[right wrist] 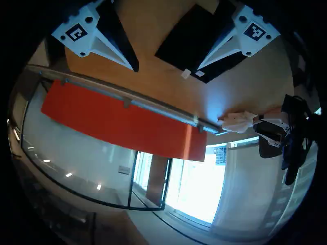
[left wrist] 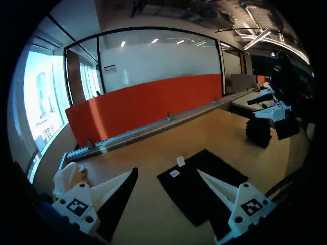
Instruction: Fold towel
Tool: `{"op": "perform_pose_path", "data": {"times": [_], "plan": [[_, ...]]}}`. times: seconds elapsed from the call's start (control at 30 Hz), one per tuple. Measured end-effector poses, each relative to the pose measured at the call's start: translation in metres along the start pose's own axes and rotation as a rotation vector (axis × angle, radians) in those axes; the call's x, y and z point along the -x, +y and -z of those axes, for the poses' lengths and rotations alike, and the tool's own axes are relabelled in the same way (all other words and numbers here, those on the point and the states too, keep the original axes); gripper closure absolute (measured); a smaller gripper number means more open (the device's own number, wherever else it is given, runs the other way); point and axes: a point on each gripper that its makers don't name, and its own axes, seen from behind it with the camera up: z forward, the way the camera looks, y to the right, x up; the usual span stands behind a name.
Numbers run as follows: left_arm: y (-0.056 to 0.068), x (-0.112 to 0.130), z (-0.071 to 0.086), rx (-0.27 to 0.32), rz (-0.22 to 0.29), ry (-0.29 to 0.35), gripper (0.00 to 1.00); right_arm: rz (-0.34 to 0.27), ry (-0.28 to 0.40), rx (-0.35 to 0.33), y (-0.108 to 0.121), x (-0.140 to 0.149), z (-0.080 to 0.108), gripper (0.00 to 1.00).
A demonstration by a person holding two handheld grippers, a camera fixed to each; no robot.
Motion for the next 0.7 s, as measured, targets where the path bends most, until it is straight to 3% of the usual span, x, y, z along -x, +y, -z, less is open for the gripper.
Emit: {"op": "perform_pose_path", "data": {"times": [0.37,0.7], "plan": [[0.012,0.033,-0.009,0.028,0.002,-0.058,0.04,0.018,-0.078,-0.060,-0.017,0.034,-0.006,0.00],[0.033,0.076,-0.022,0.068,0.003,-0.129,0.04,0.018,-0.151,-0.086,-0.030,0.078,-0.014,0.00]]}}
